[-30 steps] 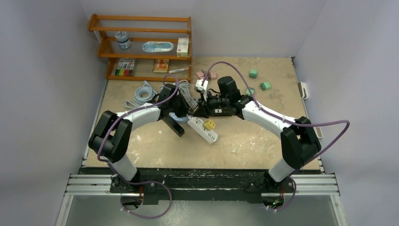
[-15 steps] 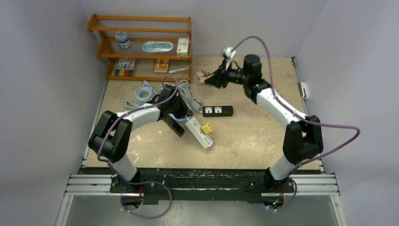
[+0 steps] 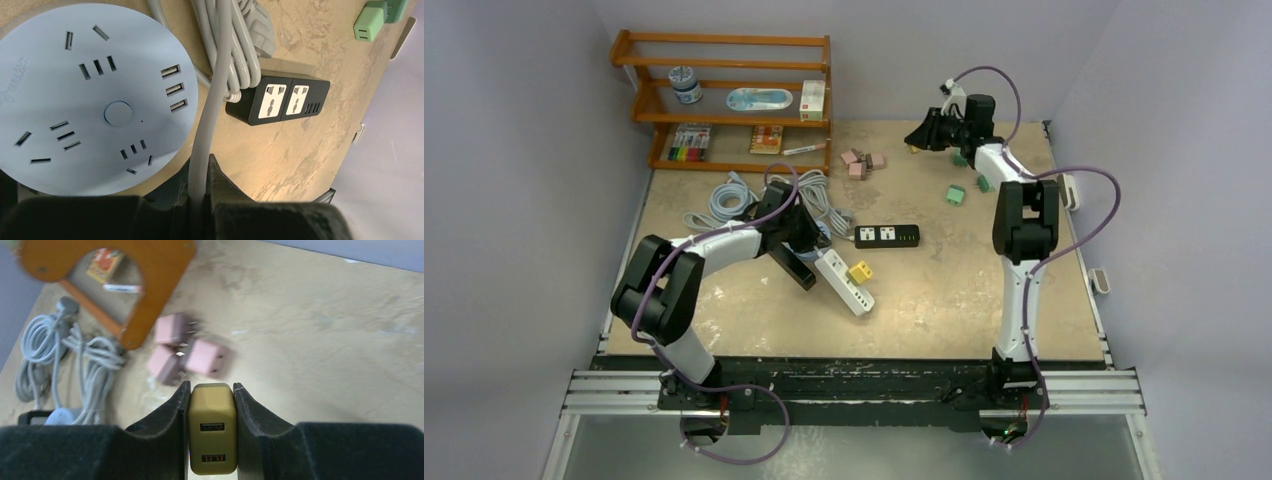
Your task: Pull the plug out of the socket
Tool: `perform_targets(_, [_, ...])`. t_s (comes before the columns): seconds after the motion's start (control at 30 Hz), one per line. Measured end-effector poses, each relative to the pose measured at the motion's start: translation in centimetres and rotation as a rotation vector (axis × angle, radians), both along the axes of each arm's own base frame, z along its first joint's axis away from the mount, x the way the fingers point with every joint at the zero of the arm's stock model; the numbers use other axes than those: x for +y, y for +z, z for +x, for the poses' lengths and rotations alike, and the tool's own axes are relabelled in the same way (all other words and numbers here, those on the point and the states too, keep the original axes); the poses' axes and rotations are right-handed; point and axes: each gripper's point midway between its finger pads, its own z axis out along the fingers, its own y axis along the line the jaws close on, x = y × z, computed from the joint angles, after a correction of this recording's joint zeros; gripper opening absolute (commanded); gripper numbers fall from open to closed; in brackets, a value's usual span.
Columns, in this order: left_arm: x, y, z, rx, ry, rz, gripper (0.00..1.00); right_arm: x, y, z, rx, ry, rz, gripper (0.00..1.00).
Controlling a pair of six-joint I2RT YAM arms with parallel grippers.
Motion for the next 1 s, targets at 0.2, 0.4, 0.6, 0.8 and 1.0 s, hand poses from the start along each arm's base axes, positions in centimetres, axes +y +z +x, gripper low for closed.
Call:
perform_targets(0.2, [0.2,0.0,0.2,0.000,0.005,-0.003,0.00,-2.1,-4.4,4.5,0.072,-0.035,-0.002,0.00])
perform_targets(0.4, [0.2,0.0,0.2,0.000,0.006,-0.003,0.00,-1.8,-6.9,2.1,0.158,-0.024,-0.008,0.03])
perform_targets(0.6, [0.1,0.2,0.3,-0.005,0.004,-0.009,0.00,-0.9,-8.2,0.1,0.179,0.044,-0.008,0.17])
perform_targets(0.8, [0.1,0.3,0.3,-0.003,0.006,-0.019,0.00,-0.3,-9.8,-2.3,0.227,0.094,0.005,0.29])
perform_targets(1.0, [0.0,0.4,0.4,-0.006,0.004,-0.024,0.00,0.0,-8.8,-2.8,0.190,0.127,-0.050,0.99])
